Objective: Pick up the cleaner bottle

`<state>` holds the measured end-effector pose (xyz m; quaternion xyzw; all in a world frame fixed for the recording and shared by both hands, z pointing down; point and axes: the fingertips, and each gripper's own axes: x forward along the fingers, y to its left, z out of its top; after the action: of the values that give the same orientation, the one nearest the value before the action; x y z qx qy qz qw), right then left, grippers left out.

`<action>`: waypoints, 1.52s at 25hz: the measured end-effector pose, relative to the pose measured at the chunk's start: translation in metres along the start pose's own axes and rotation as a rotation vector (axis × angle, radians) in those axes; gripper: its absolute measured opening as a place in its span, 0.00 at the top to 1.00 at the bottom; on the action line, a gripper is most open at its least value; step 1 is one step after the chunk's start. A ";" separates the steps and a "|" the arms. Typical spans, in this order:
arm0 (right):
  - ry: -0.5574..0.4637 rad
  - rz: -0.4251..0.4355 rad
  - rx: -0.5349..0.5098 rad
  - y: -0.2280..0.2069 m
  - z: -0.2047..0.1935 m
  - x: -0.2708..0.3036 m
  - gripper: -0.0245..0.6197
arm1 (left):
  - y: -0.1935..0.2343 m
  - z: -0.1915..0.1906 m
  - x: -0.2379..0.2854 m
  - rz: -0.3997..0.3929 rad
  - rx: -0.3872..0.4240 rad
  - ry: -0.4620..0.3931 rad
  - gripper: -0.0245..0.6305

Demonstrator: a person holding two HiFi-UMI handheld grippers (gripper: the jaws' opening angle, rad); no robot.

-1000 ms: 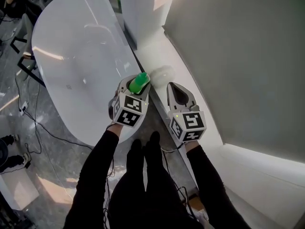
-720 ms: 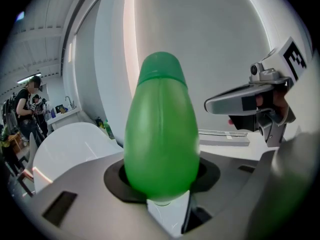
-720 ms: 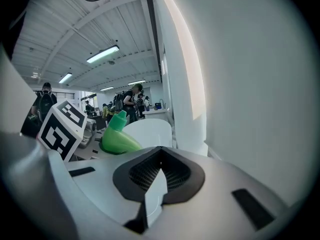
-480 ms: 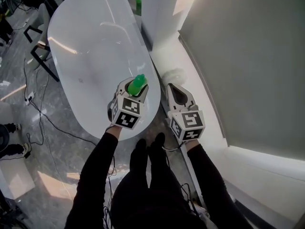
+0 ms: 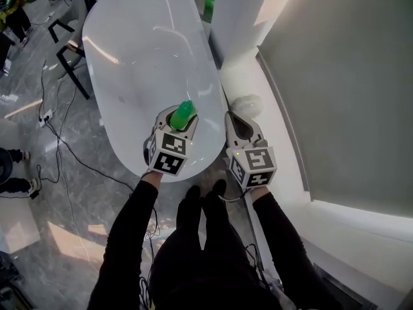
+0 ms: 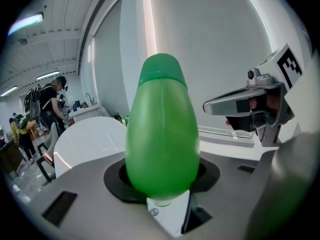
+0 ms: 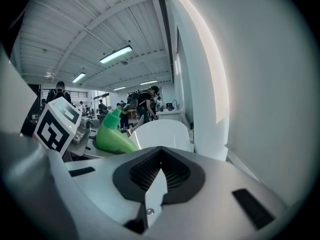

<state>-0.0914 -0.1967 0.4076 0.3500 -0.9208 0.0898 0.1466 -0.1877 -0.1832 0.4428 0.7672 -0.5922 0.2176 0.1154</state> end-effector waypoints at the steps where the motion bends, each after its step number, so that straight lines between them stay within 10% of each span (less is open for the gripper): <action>1: -0.001 0.006 -0.003 0.005 0.001 0.001 0.96 | 0.003 -0.001 -0.005 0.006 -0.003 -0.001 0.67; 38: 0.018 0.121 -0.057 0.087 -0.002 -0.002 0.96 | 0.029 -0.032 -0.080 0.074 -0.036 -0.008 0.67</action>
<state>-0.1478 -0.1309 0.4031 0.2883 -0.9412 0.0752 0.1592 -0.2378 -0.1081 0.4307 0.7436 -0.6243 0.2078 0.1188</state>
